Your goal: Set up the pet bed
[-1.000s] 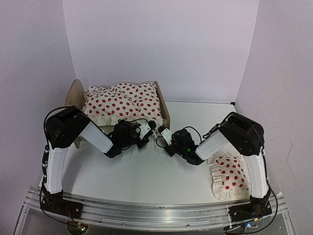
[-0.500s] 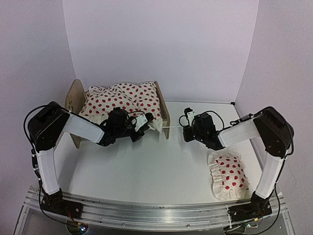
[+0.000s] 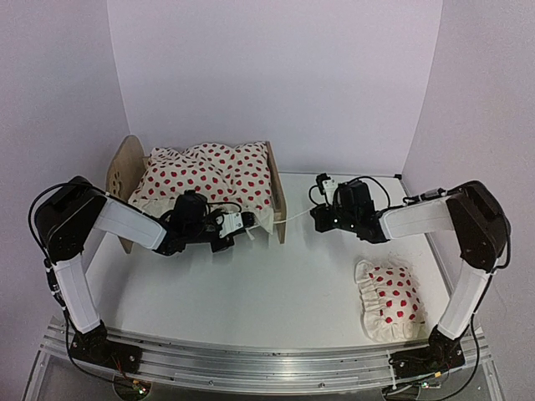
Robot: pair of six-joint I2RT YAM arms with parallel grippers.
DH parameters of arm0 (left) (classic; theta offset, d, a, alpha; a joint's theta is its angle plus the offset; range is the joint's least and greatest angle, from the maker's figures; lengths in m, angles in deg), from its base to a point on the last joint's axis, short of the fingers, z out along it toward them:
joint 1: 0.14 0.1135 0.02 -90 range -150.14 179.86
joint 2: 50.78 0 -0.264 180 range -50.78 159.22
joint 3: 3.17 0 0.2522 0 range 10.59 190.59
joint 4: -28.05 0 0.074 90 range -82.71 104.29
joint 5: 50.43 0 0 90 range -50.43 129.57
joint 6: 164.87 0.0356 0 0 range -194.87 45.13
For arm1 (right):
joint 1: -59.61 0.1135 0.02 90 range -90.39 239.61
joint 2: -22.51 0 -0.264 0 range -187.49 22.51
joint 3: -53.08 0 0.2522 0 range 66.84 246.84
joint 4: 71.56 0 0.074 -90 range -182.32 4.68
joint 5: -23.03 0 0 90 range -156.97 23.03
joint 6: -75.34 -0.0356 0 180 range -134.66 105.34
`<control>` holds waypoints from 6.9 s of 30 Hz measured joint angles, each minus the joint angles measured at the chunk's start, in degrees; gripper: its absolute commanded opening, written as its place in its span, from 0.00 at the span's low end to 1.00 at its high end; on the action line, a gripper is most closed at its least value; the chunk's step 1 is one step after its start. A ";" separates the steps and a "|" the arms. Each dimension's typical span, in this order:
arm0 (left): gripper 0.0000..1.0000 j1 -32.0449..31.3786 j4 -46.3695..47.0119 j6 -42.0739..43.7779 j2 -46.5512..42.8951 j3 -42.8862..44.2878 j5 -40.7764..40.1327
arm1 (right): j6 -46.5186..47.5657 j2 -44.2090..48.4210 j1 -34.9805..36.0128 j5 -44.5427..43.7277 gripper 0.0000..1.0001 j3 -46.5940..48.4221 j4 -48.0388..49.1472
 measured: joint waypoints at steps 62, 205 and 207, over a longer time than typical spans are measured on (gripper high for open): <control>0.80 23.34 -75.01 -0.02 -23.23 33.62 -18.27 | -9.93 -33.77 14.74 10.59 0.89 78.80 -38.88; 0.67 16.27 -51.56 -60.05 -17.88 28.41 -10.49 | -9.22 -15.77 16.15 -2.15 0.00 36.64 -0.14; 0.56 16.35 -47.87 -53.33 -23.49 25.59 -10.14 | -9.83 -15.77 16.22 -1.82 0.00 36.64 -0.10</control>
